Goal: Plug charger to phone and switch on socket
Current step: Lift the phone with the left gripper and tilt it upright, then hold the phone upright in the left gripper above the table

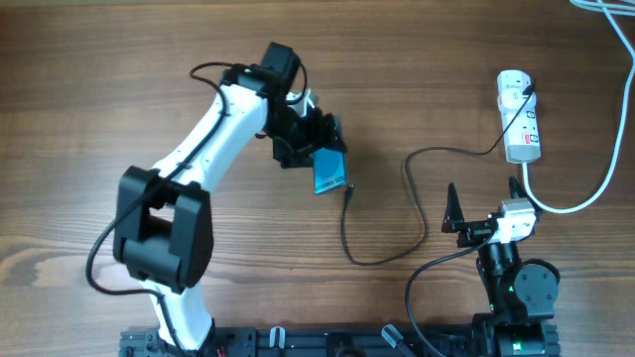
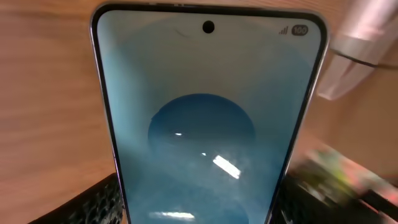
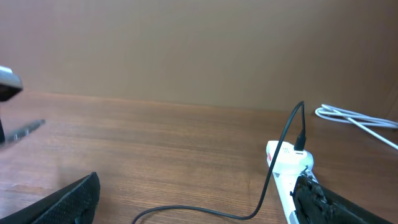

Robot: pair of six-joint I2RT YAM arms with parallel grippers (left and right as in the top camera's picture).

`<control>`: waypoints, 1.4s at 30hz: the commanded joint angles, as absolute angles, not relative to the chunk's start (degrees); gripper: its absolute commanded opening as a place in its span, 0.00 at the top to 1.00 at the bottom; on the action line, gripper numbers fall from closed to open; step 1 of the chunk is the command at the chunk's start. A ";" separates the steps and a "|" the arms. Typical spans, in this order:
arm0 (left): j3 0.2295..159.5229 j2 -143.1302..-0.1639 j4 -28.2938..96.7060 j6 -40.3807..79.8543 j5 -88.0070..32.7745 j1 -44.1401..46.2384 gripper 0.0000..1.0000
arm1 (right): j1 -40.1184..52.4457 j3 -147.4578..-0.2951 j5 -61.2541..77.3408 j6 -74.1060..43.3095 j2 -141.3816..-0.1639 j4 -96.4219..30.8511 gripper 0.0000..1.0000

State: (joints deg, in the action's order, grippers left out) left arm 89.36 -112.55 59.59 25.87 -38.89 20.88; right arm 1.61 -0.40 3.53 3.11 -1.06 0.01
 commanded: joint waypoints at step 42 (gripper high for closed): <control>89.36 -109.08 59.46 44.23 -90.35 3.18 0.28 | 1.30 -0.27 2.81 3.68 -0.97 0.12 0.00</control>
